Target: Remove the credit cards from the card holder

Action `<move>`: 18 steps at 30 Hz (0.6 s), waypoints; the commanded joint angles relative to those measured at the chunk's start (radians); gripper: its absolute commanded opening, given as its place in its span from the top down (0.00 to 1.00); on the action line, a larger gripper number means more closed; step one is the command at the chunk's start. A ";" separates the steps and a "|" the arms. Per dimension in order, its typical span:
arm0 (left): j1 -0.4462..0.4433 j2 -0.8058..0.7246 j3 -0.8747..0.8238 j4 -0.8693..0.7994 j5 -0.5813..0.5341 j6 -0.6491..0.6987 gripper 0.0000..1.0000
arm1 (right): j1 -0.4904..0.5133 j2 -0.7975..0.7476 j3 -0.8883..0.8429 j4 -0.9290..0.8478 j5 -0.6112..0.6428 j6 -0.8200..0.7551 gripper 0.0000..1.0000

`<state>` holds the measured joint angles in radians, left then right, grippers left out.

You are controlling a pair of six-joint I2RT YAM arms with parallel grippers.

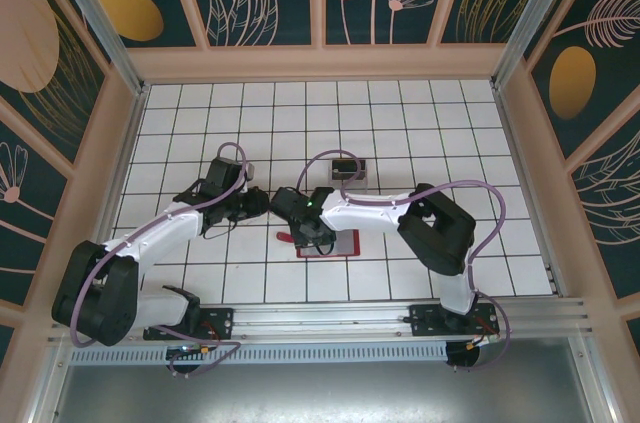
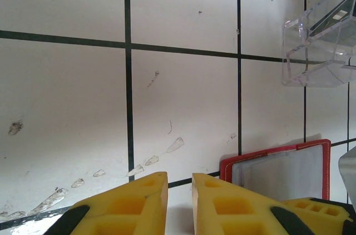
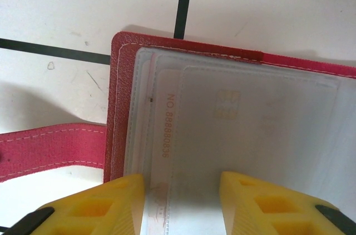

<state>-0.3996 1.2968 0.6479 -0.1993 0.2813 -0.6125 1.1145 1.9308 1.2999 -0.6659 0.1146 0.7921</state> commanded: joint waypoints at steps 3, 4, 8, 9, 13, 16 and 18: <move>0.005 0.008 0.013 -0.023 0.013 0.019 0.80 | 0.007 0.041 -0.039 -0.019 0.015 0.021 0.67; 0.005 0.010 0.012 -0.023 0.013 0.019 0.80 | 0.007 0.042 -0.039 -0.018 0.014 0.021 0.69; 0.004 0.009 0.012 -0.025 0.017 0.018 0.80 | 0.007 0.030 -0.033 -0.008 0.011 0.015 0.84; 0.005 0.009 0.012 -0.025 0.018 0.019 0.79 | 0.007 0.029 -0.029 -0.006 0.011 0.015 0.87; 0.004 0.012 0.016 -0.028 0.024 0.020 0.79 | 0.007 0.021 -0.010 -0.013 0.020 0.010 0.95; 0.003 0.004 0.016 -0.035 0.026 0.021 0.79 | 0.007 0.010 0.010 -0.015 0.018 0.003 0.96; 0.004 -0.007 0.015 -0.046 0.030 0.022 0.79 | 0.007 0.000 0.027 -0.009 0.010 -0.007 0.96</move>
<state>-0.3996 1.3003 0.6479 -0.2115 0.2897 -0.6086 1.1168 1.9308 1.3060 -0.6369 0.1070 0.7910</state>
